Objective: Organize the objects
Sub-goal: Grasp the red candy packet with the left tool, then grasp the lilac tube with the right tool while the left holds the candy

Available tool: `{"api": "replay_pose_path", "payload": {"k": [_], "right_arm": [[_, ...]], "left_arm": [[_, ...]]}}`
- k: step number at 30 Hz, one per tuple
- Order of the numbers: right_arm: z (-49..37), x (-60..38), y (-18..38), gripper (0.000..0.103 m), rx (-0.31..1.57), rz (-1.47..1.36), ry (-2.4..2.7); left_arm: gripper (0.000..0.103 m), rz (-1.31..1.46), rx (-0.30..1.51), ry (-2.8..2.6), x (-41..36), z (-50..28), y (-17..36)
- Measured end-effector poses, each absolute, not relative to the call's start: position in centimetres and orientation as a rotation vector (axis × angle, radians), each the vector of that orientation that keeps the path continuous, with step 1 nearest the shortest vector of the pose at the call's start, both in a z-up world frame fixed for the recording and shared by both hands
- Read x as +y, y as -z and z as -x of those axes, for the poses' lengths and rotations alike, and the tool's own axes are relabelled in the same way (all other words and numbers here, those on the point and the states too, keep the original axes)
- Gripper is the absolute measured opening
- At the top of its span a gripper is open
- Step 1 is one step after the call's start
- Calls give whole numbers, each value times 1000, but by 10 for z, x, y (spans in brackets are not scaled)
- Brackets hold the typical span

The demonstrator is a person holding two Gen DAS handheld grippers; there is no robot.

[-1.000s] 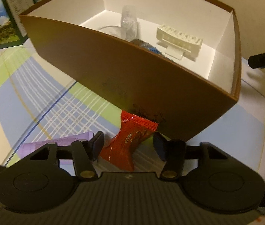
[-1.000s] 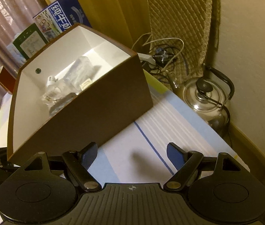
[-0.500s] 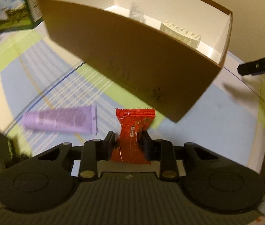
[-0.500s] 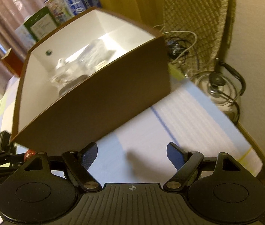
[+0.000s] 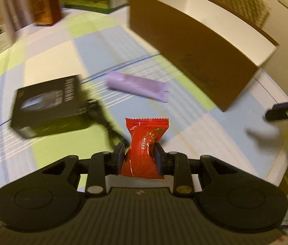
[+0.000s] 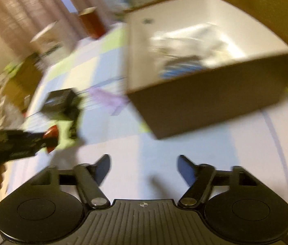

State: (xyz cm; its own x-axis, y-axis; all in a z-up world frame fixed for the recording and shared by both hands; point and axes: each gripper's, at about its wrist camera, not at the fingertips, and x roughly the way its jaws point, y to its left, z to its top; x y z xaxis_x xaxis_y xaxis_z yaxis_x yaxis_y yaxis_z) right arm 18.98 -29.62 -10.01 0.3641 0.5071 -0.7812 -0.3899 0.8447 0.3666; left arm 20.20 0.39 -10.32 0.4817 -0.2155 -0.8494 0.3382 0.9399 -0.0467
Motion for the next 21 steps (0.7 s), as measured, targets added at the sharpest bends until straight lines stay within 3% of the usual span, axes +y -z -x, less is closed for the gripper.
{"api": "replay_pose_path", "payload": {"k": [8,21], "right_arm": [[-194,-223,84,45,940,-29,-774],[-270,-132,100,44,893,135,-816]], "left_arm": [[26,-67,972,191,59,-188,83],[26,31,922,-14,132,-197,67]]}}
